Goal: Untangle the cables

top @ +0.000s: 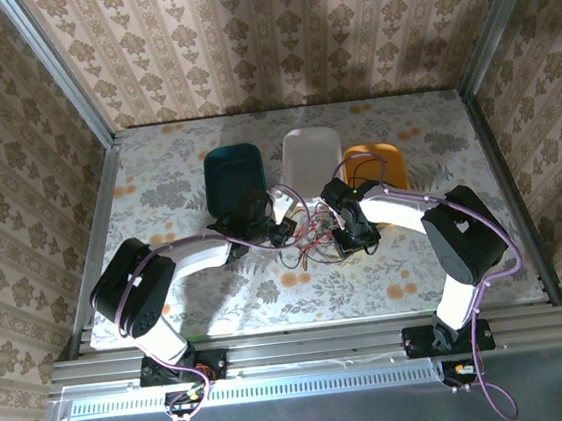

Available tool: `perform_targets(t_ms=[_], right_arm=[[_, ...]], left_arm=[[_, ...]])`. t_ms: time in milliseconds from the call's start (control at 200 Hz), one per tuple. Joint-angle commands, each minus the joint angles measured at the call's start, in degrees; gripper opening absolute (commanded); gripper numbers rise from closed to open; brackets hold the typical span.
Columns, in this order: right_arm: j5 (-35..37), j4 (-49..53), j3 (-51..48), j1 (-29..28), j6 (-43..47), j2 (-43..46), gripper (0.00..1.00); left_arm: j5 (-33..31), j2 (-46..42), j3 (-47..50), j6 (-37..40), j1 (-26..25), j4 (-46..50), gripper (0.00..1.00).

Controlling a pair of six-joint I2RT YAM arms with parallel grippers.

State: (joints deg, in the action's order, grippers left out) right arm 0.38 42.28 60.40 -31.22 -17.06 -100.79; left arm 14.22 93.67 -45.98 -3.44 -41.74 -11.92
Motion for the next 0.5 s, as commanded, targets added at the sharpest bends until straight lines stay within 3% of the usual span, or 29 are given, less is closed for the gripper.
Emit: perform_targets(t_ms=[0, 105, 185, 255, 495], right_arm=[[5.05, 2.53, 0.77, -0.97, -2.58, -1.67, 0.39], [7.84, 3.69, 0.59, -2.29, -2.63, -1.52, 0.31], [8.62, 3.74, 0.06, -2.88, -2.49, -1.26, 0.12], [7.68, 2.79, -1.01, -2.88, -1.98, 0.00, 0.01], [10.30, -1.29, -3.03, -2.88, -2.03, 10.18, 0.00]], left_arm=[[-0.77, -1.47, 0.71, 0.63, 0.17, 1.54, 0.00], [-0.77, -1.47, 0.54, 0.79, 0.25, 1.66, 0.00], [-0.73, -1.39, 0.36, 0.78, 0.26, 1.77, 0.00], [-0.60, -1.23, 0.12, 0.93, 0.29, 1.93, 0.00], [-5.34, -1.21, 1.08, -0.12, 0.70, 0.68, 0.00]])
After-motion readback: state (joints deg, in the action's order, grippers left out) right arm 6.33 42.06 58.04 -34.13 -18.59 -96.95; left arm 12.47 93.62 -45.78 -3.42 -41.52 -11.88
